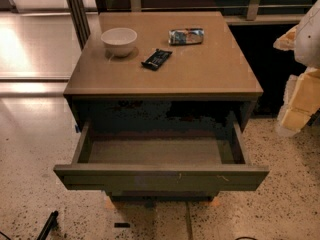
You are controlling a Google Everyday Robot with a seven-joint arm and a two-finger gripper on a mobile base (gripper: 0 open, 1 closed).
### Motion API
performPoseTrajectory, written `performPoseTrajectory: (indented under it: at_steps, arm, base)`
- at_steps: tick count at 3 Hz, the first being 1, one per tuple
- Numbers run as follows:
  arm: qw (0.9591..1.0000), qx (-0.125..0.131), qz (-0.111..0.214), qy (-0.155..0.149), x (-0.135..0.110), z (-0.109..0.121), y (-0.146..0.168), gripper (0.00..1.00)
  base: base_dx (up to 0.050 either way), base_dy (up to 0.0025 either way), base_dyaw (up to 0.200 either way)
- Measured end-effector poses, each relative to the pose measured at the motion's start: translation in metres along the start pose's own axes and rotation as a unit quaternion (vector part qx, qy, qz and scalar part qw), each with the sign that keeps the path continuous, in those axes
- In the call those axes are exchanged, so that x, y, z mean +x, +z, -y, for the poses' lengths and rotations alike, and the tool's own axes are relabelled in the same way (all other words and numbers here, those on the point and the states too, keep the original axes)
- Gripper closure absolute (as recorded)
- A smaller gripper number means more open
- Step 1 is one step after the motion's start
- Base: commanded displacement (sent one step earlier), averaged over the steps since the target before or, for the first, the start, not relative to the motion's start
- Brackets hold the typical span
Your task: Place redbull can into top drawer
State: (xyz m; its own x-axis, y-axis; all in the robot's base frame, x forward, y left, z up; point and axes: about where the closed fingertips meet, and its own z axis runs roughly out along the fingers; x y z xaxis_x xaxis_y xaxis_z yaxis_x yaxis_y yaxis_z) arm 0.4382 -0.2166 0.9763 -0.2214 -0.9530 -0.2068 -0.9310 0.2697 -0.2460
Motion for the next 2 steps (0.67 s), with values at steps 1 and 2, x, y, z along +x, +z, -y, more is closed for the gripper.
performPoseTrajectory:
  at_steps: [1,2]
  arm:
    - [1.0,0.0,0.0,0.0,0.0,0.0,-0.0001,0.0]
    - [1.0,0.0,0.0,0.0,-0.0001,0.0001,0.0,0.0]
  base:
    - [0.05,0.0,0.0]
    - [0.0,0.0,0.0]
